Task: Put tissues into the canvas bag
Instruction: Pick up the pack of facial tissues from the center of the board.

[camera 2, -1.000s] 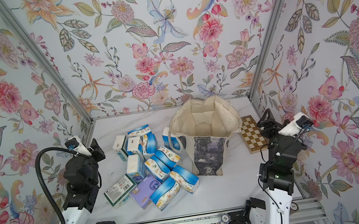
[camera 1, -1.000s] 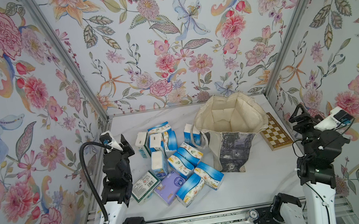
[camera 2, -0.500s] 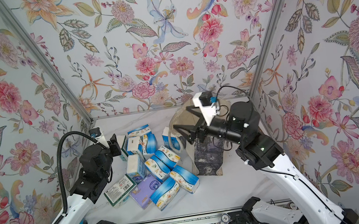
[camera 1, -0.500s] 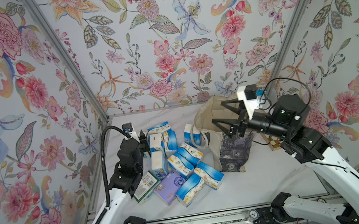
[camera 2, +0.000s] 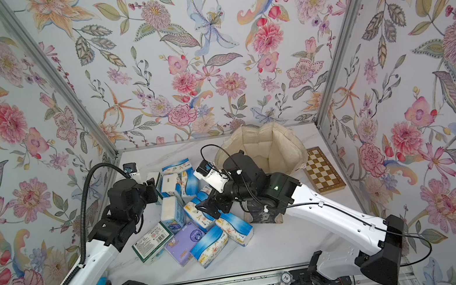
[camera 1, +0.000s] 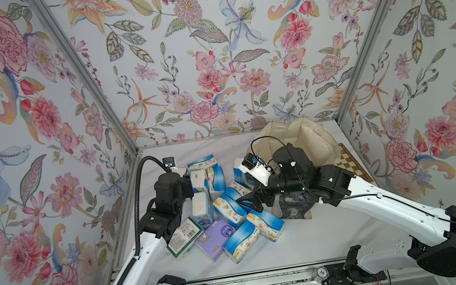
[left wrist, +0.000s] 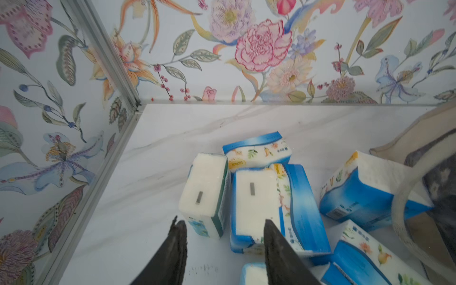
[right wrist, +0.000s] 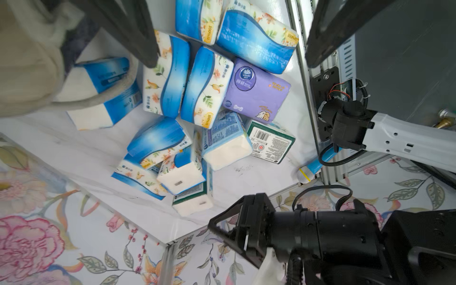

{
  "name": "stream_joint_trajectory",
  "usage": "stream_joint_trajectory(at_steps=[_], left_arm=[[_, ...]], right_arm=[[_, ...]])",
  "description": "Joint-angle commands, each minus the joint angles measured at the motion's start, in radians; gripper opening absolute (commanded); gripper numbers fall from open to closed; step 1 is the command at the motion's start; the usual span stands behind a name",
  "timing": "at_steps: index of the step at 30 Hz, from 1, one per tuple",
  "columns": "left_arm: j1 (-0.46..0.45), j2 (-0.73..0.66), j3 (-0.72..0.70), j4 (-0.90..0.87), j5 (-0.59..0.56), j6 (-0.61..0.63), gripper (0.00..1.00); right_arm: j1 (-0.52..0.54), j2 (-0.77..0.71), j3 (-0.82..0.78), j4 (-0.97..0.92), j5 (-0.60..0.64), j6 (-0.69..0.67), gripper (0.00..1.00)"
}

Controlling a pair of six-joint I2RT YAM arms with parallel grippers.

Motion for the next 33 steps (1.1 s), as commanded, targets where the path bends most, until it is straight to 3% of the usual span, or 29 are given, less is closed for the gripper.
stream_joint_trajectory(at_steps=[1,5,11,24,29,33], left_arm=[[-0.008,0.003,0.006,-0.119,0.136,-0.056,0.53],[-0.035,-0.009,-0.029,-0.139,0.217,-0.106,0.57],[-0.101,0.016,-0.048,-0.233,0.197,-0.150,0.61],[-0.124,0.061,-0.099,-0.272,0.166,-0.182,0.79],[-0.123,0.095,-0.109,-0.224,0.180,-0.182,0.77],[-0.123,0.128,-0.109,-0.227,0.169,-0.176,0.64]], right_arm=[[-0.061,-0.065,0.005,0.020,0.077,0.021,0.95],[-0.184,-0.133,-0.032,0.079,0.111,0.053,0.96],[-0.370,-0.210,-0.117,0.190,0.037,0.125,0.97],[-0.450,-0.223,-0.159,0.210,-0.002,0.138,0.98],[-0.472,-0.235,-0.165,0.209,-0.010,0.137,0.98],[-0.495,-0.241,-0.166,0.208,-0.016,0.137,0.98]])
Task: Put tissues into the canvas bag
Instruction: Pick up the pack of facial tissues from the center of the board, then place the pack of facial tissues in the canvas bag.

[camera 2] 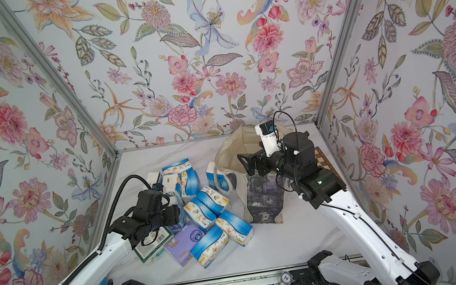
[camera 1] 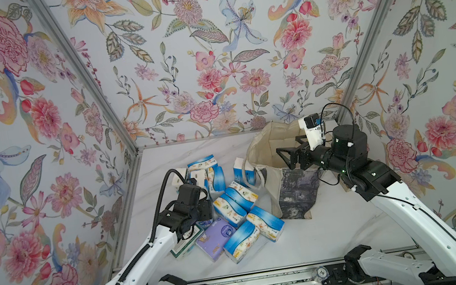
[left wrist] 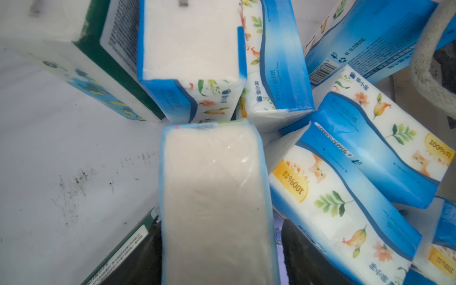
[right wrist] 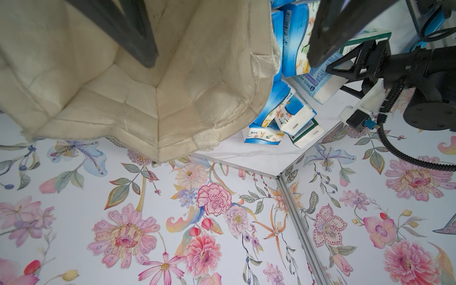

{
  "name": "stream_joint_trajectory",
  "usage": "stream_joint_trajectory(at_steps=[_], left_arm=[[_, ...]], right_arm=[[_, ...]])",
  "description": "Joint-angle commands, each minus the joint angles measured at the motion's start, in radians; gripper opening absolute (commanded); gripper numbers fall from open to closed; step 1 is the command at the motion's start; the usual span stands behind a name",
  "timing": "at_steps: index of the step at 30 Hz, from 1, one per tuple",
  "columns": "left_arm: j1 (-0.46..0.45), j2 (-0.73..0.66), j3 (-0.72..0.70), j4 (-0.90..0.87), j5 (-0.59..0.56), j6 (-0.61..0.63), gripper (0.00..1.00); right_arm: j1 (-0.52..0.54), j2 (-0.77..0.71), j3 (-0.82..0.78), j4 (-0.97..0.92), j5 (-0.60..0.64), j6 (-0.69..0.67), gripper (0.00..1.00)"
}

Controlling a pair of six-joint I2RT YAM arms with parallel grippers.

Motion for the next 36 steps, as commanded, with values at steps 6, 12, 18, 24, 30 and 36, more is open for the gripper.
stream_joint_trajectory(at_steps=[6,12,18,24,30,36], left_arm=[[-0.006,0.030,0.028,-0.048,-0.023,0.010,0.36],[-0.006,-0.018,0.188,-0.154,-0.054,0.032,0.21],[-0.015,-0.023,0.467,-0.188,-0.046,0.103,0.15],[-0.063,0.068,0.720,-0.016,0.068,0.204,0.13],[-0.157,0.294,0.960,0.208,0.285,0.261,0.12],[-0.281,0.663,1.346,0.093,0.362,0.345,0.12]], right_arm=[[-0.045,-0.009,-0.012,0.022,-0.021,0.010,0.98],[-0.091,0.007,-0.024,0.006,0.053,-0.003,0.98],[-0.131,0.044,-0.030,-0.056,0.151,-0.022,0.97],[-0.148,0.069,-0.043,-0.093,0.183,-0.020,0.97],[-0.193,0.071,-0.026,-0.132,0.247,0.018,0.97],[-0.286,0.031,-0.034,-0.142,0.332,0.046,0.96]])
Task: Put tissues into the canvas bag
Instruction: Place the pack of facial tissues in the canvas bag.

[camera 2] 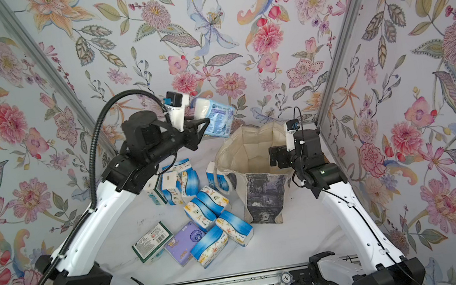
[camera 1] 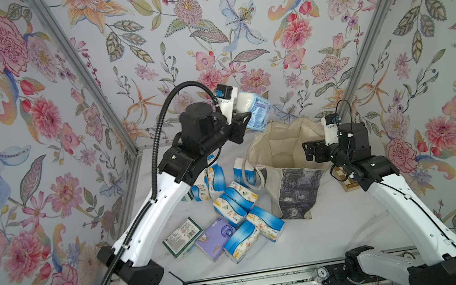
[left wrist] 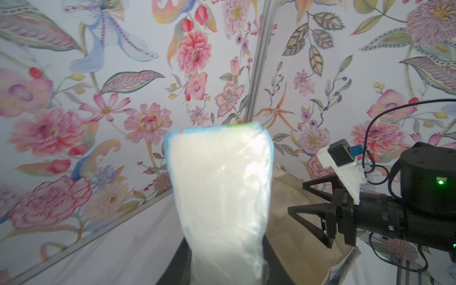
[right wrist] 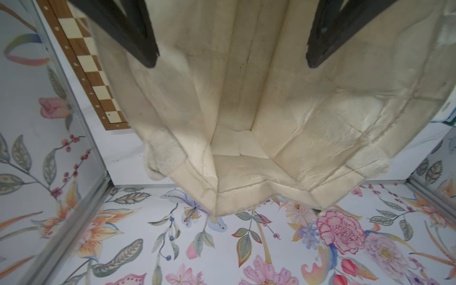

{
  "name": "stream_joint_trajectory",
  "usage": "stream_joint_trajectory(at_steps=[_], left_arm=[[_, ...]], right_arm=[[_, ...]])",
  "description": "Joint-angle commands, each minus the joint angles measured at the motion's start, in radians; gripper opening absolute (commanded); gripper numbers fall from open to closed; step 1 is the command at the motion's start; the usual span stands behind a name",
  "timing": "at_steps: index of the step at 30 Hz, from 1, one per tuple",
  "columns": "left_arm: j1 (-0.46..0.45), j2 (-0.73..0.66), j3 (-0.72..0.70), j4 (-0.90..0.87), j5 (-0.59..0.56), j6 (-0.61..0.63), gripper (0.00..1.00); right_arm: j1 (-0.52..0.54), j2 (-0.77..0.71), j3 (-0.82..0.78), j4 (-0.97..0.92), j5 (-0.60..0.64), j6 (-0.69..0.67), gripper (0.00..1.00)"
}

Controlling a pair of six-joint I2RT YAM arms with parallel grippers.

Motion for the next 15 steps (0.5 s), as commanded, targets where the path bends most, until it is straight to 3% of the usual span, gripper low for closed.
stream_joint_trajectory(at_steps=[1,5,7,11,15], left_arm=[[-0.059,0.172,0.195,-0.083,0.079,0.088,0.12],[-0.086,0.383,0.449,-0.272,0.042,0.137,0.11],[-0.086,0.442,0.509,-0.324,0.016,0.149,0.11],[-0.086,0.471,0.498,-0.342,-0.038,0.166,0.11],[-0.084,0.483,0.476,-0.353,-0.042,0.175,0.12]], right_arm=[[-0.060,-0.040,0.004,-0.022,0.061,0.031,0.96],[-0.182,-0.055,-0.012,-0.030,-0.013,0.046,0.96],[-0.253,-0.053,-0.028,-0.028,-0.088,0.066,0.95],[-0.374,-0.037,-0.074,-0.010,-0.279,0.110,0.93],[-0.400,-0.008,-0.110,0.019,-0.379,0.129,0.90]])
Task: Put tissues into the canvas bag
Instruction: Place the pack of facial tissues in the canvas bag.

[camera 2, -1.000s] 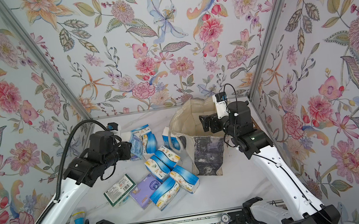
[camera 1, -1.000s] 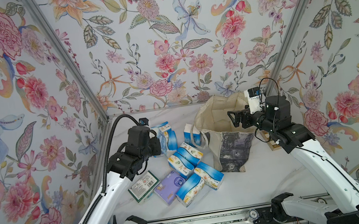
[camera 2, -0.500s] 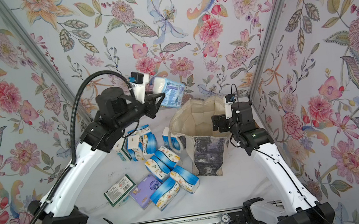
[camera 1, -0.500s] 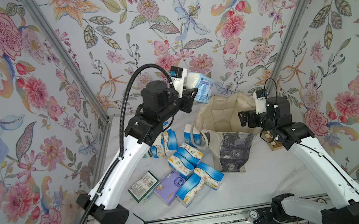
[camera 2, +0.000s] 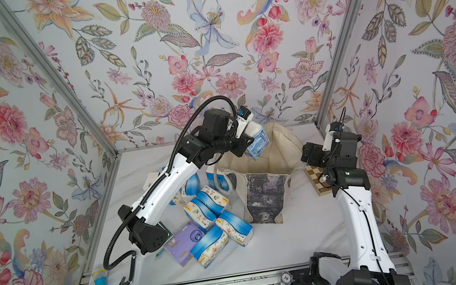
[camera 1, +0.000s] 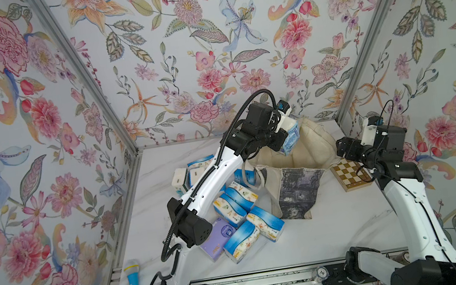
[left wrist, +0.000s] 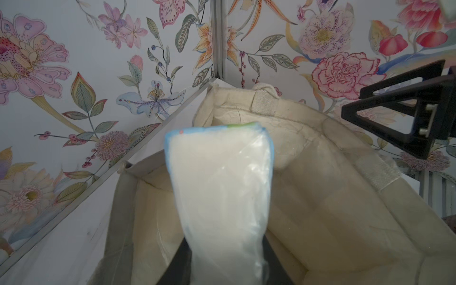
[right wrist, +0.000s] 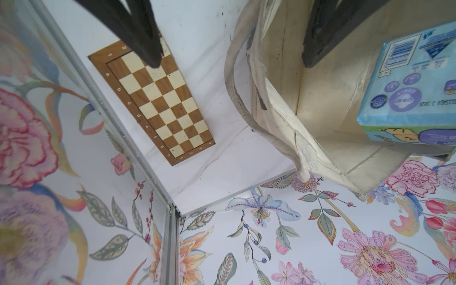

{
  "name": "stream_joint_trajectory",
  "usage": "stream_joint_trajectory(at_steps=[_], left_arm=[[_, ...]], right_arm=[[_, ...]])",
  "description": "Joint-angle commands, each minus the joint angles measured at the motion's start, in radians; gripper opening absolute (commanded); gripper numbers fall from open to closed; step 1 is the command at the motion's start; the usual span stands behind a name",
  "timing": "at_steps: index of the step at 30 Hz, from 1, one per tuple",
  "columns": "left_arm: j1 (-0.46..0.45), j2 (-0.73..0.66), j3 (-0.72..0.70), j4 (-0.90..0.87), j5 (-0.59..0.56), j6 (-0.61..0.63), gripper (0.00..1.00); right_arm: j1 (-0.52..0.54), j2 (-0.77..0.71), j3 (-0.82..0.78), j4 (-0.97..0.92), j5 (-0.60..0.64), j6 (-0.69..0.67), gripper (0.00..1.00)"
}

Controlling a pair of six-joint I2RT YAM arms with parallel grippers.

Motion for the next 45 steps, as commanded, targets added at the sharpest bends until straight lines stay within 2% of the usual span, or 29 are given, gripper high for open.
stream_joint_trajectory(at_steps=[1,5,9,14,18,24,28,33,38,41,45], left_arm=[[0.007,-0.007,0.021,-0.011,-0.028,0.033,0.12],[0.007,0.027,0.015,-0.026,-0.030,0.039,0.12],[0.011,0.066,0.015,-0.018,-0.033,0.038,0.12],[0.022,0.107,0.015,0.005,-0.052,0.023,0.15],[0.022,0.132,0.015,0.025,-0.050,0.018,0.27],[0.021,0.148,0.013,0.048,-0.034,0.006,0.46],[0.022,0.126,-0.012,0.081,-0.008,0.007,0.56],[0.032,0.098,-0.036,0.115,0.027,-0.007,0.58],[0.023,-0.019,-0.078,0.106,-0.106,-0.018,0.49],[0.003,-0.180,-0.234,0.165,-0.255,-0.011,0.49],[0.002,-0.427,-0.530,0.275,-0.455,-0.044,0.52]], right_arm=[[-0.006,0.024,-0.027,0.025,-0.148,0.039,0.89],[-0.011,0.047,-0.046,0.046,-0.152,0.044,0.86],[-0.013,0.061,-0.067,0.086,-0.201,0.061,0.76],[-0.011,0.069,-0.071,0.132,-0.266,0.086,0.55],[-0.002,0.058,-0.077,0.161,-0.287,0.098,0.40],[0.040,0.047,-0.070,0.171,-0.284,0.095,0.32],[0.072,0.046,-0.063,0.173,-0.280,0.094,0.31],[0.104,0.046,-0.061,0.176,-0.265,0.085,0.31],[0.116,0.043,-0.061,0.164,-0.255,0.071,0.31],[0.121,0.038,-0.064,0.160,-0.243,0.061,0.31],[0.128,0.038,-0.064,0.156,-0.240,0.049,0.31]])
